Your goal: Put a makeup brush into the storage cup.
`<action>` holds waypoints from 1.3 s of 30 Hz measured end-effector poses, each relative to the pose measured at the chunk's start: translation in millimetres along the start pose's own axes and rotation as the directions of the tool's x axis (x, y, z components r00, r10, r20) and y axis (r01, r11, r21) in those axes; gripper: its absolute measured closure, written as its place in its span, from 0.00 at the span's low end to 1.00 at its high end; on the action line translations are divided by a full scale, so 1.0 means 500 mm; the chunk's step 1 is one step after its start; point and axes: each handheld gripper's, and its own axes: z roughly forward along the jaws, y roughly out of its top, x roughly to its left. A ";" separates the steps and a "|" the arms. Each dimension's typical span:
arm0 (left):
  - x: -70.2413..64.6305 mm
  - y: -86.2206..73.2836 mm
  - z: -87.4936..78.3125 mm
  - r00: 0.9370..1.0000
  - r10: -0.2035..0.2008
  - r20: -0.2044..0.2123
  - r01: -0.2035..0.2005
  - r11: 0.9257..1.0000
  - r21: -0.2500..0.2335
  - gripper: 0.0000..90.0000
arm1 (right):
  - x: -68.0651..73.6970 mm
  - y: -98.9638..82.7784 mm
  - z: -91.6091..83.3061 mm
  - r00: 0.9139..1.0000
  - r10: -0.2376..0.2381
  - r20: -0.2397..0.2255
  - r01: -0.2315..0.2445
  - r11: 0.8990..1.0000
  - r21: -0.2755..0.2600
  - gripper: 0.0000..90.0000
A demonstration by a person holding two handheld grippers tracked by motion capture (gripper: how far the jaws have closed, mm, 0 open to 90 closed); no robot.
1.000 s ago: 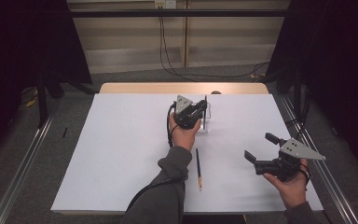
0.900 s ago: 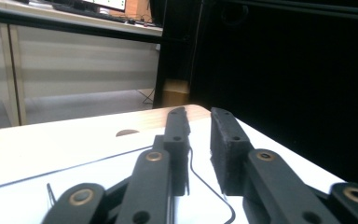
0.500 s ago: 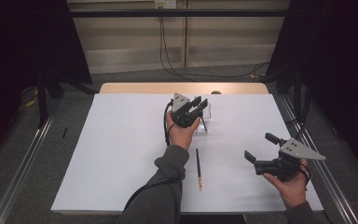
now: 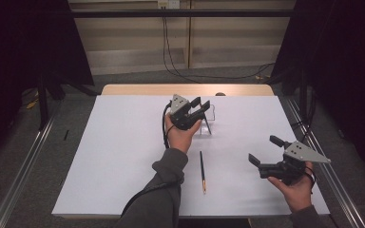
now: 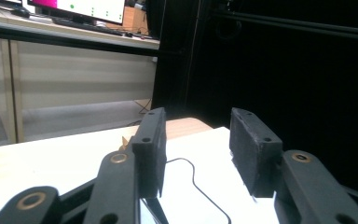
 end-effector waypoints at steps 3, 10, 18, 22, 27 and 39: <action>0.003 0.003 -0.006 1.000 0.012 0.005 -0.012 1.000 -0.002 0.60 | 0.000 0.000 0.000 1.000 0.003 -0.001 -0.003 1.000 0.001 0.00; 0.005 0.006 -0.015 1.000 0.023 0.005 -0.023 0.999 -0.022 0.55 | 0.002 -0.001 0.001 1.000 0.003 0.006 -0.003 1.000 0.002 0.00; 0.013 0.009 -0.027 0.999 0.033 0.015 -0.033 0.999 -0.001 0.48 | 0.001 -0.001 0.000 1.000 0.003 0.003 -0.003 1.000 0.004 0.00; 0.019 0.010 -0.035 0.999 0.040 0.015 -0.040 0.999 0.016 0.42 | 0.001 -0.001 0.001 1.000 0.001 0.005 -0.001 1.000 0.003 0.00; 0.025 0.011 -0.042 0.999 0.043 0.028 -0.043 0.999 0.014 0.35 | 0.001 -0.001 0.002 1.000 0.001 0.006 -0.001 1.000 0.005 0.00; 0.036 0.017 -0.048 0.997 0.012 0.075 -0.013 1.000 0.013 0.12 | 0.002 -0.002 0.003 1.000 -0.002 0.004 0.002 1.000 0.004 0.00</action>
